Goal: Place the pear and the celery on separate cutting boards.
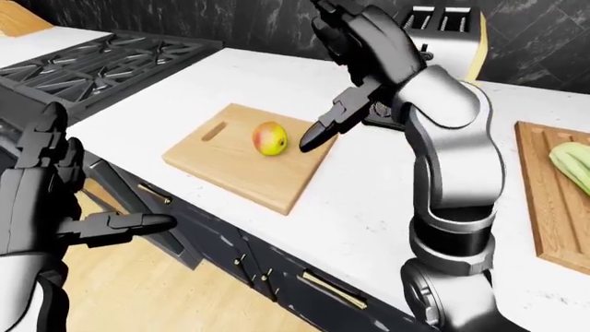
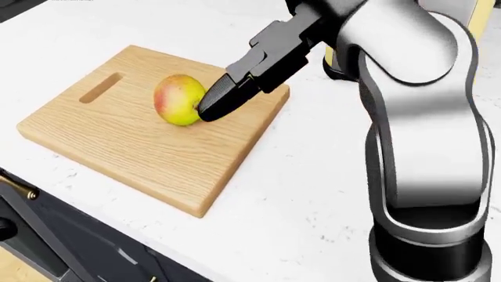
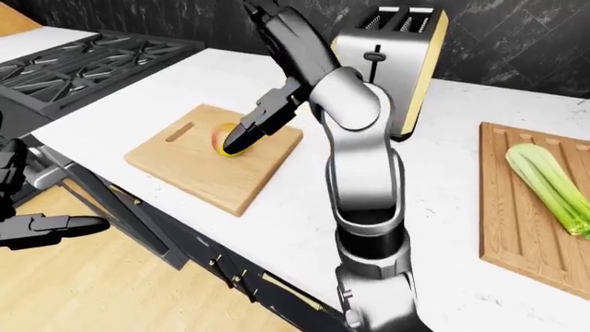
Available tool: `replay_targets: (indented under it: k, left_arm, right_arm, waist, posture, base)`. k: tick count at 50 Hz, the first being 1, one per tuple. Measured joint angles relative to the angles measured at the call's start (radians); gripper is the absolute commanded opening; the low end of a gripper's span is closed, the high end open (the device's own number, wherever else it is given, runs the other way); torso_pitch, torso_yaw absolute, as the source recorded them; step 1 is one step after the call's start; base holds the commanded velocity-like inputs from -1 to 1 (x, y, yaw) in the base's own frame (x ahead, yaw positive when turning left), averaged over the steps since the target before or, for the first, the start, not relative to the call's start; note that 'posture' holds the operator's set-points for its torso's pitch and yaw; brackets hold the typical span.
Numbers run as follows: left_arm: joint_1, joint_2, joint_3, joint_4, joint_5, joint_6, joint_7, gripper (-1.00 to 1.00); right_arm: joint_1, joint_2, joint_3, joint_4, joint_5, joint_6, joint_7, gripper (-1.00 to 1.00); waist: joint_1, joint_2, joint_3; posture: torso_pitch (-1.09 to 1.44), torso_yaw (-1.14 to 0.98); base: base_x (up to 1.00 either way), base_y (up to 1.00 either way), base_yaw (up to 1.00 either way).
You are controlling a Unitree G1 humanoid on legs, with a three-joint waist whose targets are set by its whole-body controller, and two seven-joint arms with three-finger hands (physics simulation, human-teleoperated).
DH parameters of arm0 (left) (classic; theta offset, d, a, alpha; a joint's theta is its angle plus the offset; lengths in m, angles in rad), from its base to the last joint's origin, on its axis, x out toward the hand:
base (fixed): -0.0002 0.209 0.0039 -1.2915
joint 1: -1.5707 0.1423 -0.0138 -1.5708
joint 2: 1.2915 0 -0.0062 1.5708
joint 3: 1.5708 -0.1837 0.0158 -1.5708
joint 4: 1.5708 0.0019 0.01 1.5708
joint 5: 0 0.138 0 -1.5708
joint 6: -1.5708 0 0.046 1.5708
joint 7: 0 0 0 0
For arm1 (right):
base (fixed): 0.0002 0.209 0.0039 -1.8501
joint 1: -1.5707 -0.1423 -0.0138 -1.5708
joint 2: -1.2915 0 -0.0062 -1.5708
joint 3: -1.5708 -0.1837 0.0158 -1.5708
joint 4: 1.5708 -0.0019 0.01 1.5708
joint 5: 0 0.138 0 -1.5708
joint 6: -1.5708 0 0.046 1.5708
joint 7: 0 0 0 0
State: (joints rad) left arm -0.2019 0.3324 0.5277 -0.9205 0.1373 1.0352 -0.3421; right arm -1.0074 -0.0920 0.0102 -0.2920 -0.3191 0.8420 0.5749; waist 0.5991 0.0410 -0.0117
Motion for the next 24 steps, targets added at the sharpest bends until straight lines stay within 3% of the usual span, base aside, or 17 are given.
replay_targets:
  k: [11,24]
  left_arm:
    - [-0.015,0.018,0.011,-0.009,0.013,0.030,-0.002,1.00]
    - [-0.017,0.027,0.027,-0.021,0.014,0.049,-0.017,1.00]
  right_arm:
    - [0.021,-0.074,-0.038,-0.144,0.049,0.132,0.008,1.00]
    - [0.052,-0.135,-0.098,-0.216,0.145,0.206,-0.080,1.00]
  waist:
    - [0.002,-0.007,0.009]
    - [0.010,-0.015,0.010]
  posture:
    - [0.00,0.51]
    - [0.00,0.51]
  base:
    - [0.00,0.00,0.00]
    - [0.00,0.00,0.00]
